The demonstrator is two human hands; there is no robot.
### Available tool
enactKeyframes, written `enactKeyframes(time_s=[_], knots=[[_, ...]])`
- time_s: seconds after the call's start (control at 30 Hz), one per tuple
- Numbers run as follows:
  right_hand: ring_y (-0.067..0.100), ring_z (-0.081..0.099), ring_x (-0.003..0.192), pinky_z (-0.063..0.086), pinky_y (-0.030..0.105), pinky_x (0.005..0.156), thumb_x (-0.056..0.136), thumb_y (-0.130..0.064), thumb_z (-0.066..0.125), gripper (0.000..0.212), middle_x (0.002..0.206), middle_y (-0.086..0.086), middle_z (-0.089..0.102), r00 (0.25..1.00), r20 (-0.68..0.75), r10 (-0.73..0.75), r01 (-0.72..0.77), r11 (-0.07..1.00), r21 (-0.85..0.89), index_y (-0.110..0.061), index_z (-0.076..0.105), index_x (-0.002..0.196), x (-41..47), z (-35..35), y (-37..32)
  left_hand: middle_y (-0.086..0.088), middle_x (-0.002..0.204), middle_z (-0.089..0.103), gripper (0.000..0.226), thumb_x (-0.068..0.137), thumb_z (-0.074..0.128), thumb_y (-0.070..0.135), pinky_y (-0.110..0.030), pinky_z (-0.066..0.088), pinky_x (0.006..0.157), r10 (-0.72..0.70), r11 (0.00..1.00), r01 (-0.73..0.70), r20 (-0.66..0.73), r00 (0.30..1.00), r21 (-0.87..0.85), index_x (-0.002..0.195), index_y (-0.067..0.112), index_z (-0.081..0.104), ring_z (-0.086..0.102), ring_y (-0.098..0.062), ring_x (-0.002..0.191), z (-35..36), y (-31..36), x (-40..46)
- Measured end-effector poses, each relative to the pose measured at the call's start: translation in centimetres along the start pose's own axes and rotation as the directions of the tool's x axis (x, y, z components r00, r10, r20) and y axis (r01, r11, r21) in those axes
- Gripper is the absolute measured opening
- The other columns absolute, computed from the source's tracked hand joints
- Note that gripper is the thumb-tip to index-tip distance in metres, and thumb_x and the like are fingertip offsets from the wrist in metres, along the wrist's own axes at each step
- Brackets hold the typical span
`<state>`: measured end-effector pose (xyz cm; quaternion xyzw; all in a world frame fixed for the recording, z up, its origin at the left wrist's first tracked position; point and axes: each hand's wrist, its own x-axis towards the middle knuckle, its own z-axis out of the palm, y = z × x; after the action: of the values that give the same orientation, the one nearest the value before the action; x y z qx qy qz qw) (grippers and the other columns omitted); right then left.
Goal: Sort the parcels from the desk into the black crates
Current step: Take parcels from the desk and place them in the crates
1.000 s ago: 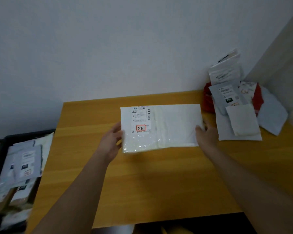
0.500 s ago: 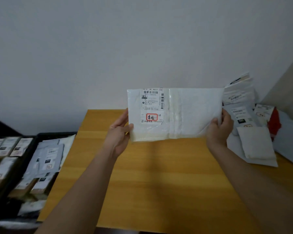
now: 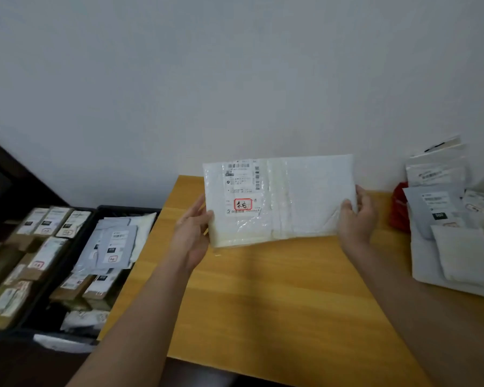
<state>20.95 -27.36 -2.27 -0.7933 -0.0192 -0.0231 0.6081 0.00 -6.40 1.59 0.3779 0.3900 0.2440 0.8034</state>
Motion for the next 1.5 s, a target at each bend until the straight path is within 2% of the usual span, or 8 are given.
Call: enactKeyframes(time_s=[0.13,0.33,0.57,0.73,0.9,1.07,1.3,1.5], knots=[[0.026,0.059,0.110,0.051,0.050,0.096,0.086,-0.016,0.059,0.034,0.118,0.005,0.062,0.994,0.111,0.004,-0.004,1.000,-0.005,-0.026,0.063,0.118,-4.2,5.2,-1.2,-0.007,0.118,0.069,0.046,0.092,0.057,-0.004,-0.034,0.053,0.057,-0.070,0.997,0.076,-0.228,0.971,0.021,0.129,0.024,0.059,0.065,-0.024,0.093,-6.4,1.6,0.1],[0.024,0.060,0.112,0.051,0.044,0.099,0.093,-0.011,0.057,0.032,0.123,0.005,0.062,0.958,0.288,-0.006,0.001,1.000,0.017,-0.019,0.063,0.124,-13.9,15.5,-3.6,-0.008,0.127,0.062,0.067,0.093,0.058,-0.003,-0.035,0.052,0.064,-0.007,0.970,0.073,-0.274,0.962,0.230,0.147,0.034,0.041,0.063,-0.022,0.094,-19.1,6.8,-0.4],[-0.001,0.056,0.092,0.043,0.001,0.064,0.096,-0.001,0.047,0.038,0.119,-0.005,0.060,0.827,0.561,0.042,-0.035,0.999,-0.023,-0.017,0.062,0.127,-24.9,25.5,-7.2,0.000,0.126,0.063,0.040,0.092,0.054,0.009,-0.053,0.055,0.082,0.013,0.959,0.098,-0.388,0.921,0.266,0.111,0.043,0.065,0.058,-0.031,0.112,-34.0,14.3,-0.9],[0.019,0.057,0.117,0.050,0.018,0.076,0.098,-0.009,0.051,0.036,0.117,-0.008,0.055,0.773,0.626,0.105,-0.071,0.994,-0.078,-0.015,0.060,0.132,-27.4,29.4,-10.4,-0.004,0.132,0.056,0.045,0.091,0.059,0.008,-0.051,0.050,0.096,0.132,0.982,-0.044,-0.505,0.853,0.182,0.133,0.025,0.056,0.055,-0.029,0.116,-38.0,19.0,1.3],[0.011,0.053,0.070,0.041,0.021,0.055,0.096,-0.012,0.051,0.037,0.110,-0.003,0.059,0.743,0.653,0.145,-0.045,0.985,-0.168,-0.018,0.059,0.132,-27.4,34.2,-10.7,-0.006,0.128,0.061,0.032,0.088,0.061,0.003,-0.044,0.046,0.105,0.161,0.980,-0.069,-0.536,0.829,0.188,0.116,0.018,0.064,0.057,-0.027,0.117,-40.2,21.1,5.2],[0.017,0.057,0.087,0.046,0.033,0.070,0.096,-0.008,0.048,0.039,0.137,0.007,0.054,0.677,0.694,0.243,0.021,0.937,-0.348,-0.014,0.057,0.134,-27.0,39.9,-8.3,-0.004,0.127,0.060,0.028,0.087,0.061,0.013,-0.051,0.046,0.102,0.086,0.963,0.074,-0.558,0.825,0.258,0.112,0.026,0.062,0.055,-0.030,0.116,-42.5,21.1,9.2],[0.040,0.045,0.130,0.043,0.045,0.103,0.101,-0.007,0.043,0.039,0.148,0.024,0.041,0.392,0.784,0.482,0.158,0.804,-0.573,0.007,0.050,0.137,-27.3,46.1,-6.3,-0.007,0.096,0.060,0.020,0.093,0.061,0.017,-0.051,0.051,0.097,-0.109,0.870,0.370,-0.605,0.789,0.327,0.110,0.012,0.052,0.061,-0.033,0.103,-45.0,21.6,14.0],[0.020,0.050,0.105,0.045,0.028,0.080,0.099,-0.014,0.049,0.042,0.143,0.007,0.043,0.397,0.740,0.543,0.090,0.780,-0.620,-0.013,0.048,0.140,-28.9,49.4,-4.5,-0.011,0.111,0.063,0.026,0.091,0.060,0.019,-0.047,0.051,0.096,-0.110,0.775,0.454,-0.613,0.783,0.440,0.115,0.007,0.059,0.060,-0.032,0.105,-47.7,21.0,17.8]])
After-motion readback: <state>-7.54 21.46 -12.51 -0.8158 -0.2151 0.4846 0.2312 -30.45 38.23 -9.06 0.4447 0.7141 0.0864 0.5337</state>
